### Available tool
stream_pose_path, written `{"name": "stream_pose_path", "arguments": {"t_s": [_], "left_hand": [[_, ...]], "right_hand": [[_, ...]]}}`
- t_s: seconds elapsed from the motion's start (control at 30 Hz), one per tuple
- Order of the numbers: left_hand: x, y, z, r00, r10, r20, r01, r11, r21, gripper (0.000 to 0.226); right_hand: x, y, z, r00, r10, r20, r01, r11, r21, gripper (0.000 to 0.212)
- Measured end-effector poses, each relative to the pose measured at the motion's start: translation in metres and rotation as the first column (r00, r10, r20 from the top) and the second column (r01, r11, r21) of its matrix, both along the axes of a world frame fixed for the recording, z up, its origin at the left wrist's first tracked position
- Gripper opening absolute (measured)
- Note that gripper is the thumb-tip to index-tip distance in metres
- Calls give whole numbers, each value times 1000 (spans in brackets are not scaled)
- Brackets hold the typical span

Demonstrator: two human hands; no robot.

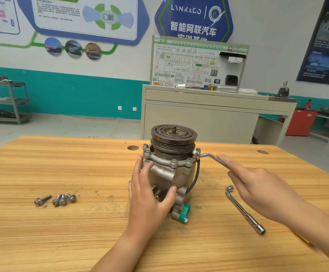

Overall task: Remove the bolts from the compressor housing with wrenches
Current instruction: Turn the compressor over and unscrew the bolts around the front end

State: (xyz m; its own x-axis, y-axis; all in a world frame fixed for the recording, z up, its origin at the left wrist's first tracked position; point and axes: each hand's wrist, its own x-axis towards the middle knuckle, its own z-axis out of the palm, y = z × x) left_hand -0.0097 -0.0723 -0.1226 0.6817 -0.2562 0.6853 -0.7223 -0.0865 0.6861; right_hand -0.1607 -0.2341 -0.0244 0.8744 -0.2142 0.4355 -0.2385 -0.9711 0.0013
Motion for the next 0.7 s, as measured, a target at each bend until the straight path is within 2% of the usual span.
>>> {"name": "stream_pose_path", "arguments": {"t_s": [0.13,0.27,0.4,0.5,0.57,0.7], "left_hand": [[-2,3,2,997,-28,75,28,1000,3,53],[-2,6,3,996,-44,81,41,999,36,45],[-1,7,2,996,-48,73,44,998,54,42],[-1,6,0,998,-52,39,50,998,38,39],[0,4,-1,999,-51,-7,51,999,11,49],[-3,-8,6,977,-95,-193,77,992,-101,83]], "right_hand": [[-3,18,14,986,-138,-90,124,982,-140,52],[8,26,25,962,-233,-145,204,960,-190,59],[16,45,42,922,-322,-213,230,902,-366,66],[21,64,48,893,-343,-292,195,878,-436,66],[23,71,47,872,-358,-333,185,872,-453,68],[21,77,37,852,-381,-358,186,861,-474,73]]}}
